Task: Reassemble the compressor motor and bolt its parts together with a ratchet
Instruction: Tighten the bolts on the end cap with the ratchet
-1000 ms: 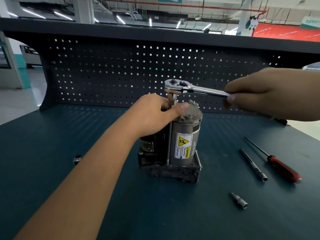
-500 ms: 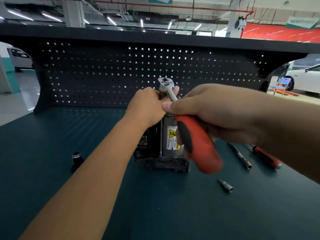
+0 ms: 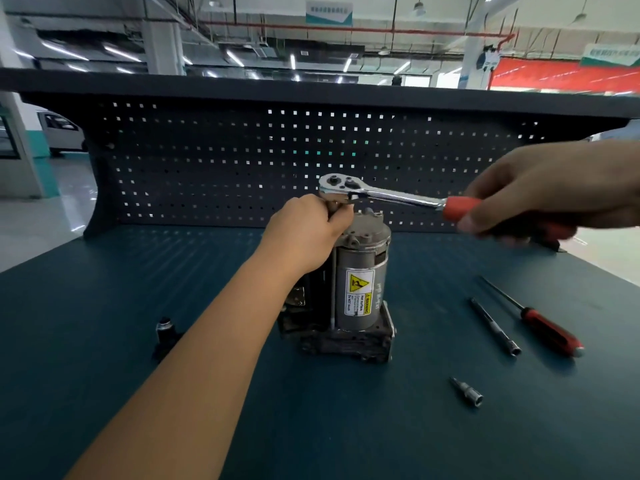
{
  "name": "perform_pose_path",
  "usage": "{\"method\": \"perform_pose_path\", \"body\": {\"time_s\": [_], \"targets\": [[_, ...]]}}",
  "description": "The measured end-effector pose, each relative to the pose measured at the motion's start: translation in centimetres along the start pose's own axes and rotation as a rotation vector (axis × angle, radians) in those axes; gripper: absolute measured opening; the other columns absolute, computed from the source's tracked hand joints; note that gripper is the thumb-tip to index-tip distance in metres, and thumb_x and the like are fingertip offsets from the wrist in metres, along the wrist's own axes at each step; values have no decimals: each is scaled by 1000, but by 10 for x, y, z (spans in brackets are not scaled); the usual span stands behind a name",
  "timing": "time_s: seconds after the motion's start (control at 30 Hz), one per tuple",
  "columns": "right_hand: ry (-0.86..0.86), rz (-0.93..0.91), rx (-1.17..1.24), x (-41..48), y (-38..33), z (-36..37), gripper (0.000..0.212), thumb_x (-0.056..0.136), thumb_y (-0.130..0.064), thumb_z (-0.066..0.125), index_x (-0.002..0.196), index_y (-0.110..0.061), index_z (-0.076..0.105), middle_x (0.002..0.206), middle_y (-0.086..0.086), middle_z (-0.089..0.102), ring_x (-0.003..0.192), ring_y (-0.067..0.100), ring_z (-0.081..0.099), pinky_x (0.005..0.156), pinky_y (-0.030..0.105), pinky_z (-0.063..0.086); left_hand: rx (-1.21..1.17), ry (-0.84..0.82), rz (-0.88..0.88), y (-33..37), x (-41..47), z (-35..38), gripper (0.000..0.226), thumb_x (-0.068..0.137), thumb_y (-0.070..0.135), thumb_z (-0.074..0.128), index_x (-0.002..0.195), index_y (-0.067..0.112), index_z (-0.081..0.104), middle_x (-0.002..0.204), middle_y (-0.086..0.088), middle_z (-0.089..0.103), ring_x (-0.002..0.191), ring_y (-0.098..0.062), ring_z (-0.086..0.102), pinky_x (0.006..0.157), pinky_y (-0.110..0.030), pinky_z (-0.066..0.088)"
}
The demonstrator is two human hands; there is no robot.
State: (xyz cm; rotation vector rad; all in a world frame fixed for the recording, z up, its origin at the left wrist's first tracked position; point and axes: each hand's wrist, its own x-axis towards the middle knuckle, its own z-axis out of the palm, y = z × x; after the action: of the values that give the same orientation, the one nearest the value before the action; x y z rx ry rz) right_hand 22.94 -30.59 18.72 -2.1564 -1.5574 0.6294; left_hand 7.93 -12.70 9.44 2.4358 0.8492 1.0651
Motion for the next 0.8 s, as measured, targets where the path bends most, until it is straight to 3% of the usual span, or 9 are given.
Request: {"method": "perform_pose_path", "body": {"time_s": [0.07, 0.13, 0.23, 0.33, 0.47, 0.53, 0.63, 0.73, 0.8], "targets": [[58, -25, -180, 13, 6, -19, 41, 47, -44, 90, 75, -20, 73, 60, 4, 66, 48, 9, 56, 41, 19, 39, -8, -9, 8, 0, 0, 0, 46, 95, 43, 40, 88, 8, 69, 90, -7, 71, 86, -24, 64, 80, -41, 51], [113, -64, -270, 31, 11, -30, 37, 55, -58, 70, 79, -31, 72, 71, -2, 71, 60, 10, 62, 54, 22, 43, 6, -6, 16, 0, 0, 1, 48, 95, 46, 41, 72, 11, 66, 73, -5, 68, 72, -22, 62, 68, -36, 49], [185, -151, -364, 67, 11, -38, 16, 76, -46, 65, 91, -43, 66, 86, -16, 67, 86, 12, 60, 75, 27, 43, 39, 10, 22, 0, 1, 1, 51, 95, 46, 42, 59, 15, 59, 55, -2, 57, 57, -22, 55, 54, -31, 38], [288, -250, -388, 97, 11, -34, 35, 89, -27, 62, 124, -28, 60, 110, -9, 59, 103, 12, 52, 90, 26, 31, 28, 10, 29, -1, 3, 2, 53, 95, 47, 39, 59, 14, 59, 54, 0, 55, 56, -21, 53, 53, -32, 40], [357, -315, -360, 98, 21, -28, 35, 89, -23, 62, 124, -25, 61, 110, -8, 58, 104, 12, 50, 88, 23, 29, 28, 24, 27, -4, 2, 2, 58, 93, 54, 36, 82, 10, 72, 51, 0, 53, 56, -18, 55, 58, -32, 45], [357, -278, -376, 78, 26, -25, 28, 82, -37, 65, 110, -34, 64, 102, -8, 63, 95, 14, 56, 85, 27, 33, 31, 28, 26, -2, 1, 2, 60, 91, 59, 35, 84, 13, 73, 58, -1, 61, 64, -16, 60, 64, -34, 51], [394, -232, -364, 35, 26, -13, 33, 55, -68, 58, 81, -48, 58, 75, -18, 65, 73, -2, 58, 68, 26, 38, 4, 14, -2, -2, 2, 2, 55, 89, 60, 38, 90, 18, 73, 79, 0, 71, 78, -15, 64, 76, -38, 53], [451, -237, -357, -2, 18, 6, 38, 51, -75, 54, 69, -42, 62, 65, -27, 62, 62, -8, 56, 56, 25, 35, -33, 9, -26, -3, 5, 2, 46, 90, 54, 43, 95, 18, 71, 93, -1, 72, 89, -15, 64, 84, -40, 52], [483, -247, -320, -17, 10, 18, 46, 52, -78, 53, 62, -35, 66, 60, -20, 62, 55, -5, 56, 52, 25, 36, -45, 8, -36, -3, 5, 1, 44, 91, 51, 44, 96, 16, 71, 95, -2, 72, 90, -16, 64, 84, -38, 51]]}}
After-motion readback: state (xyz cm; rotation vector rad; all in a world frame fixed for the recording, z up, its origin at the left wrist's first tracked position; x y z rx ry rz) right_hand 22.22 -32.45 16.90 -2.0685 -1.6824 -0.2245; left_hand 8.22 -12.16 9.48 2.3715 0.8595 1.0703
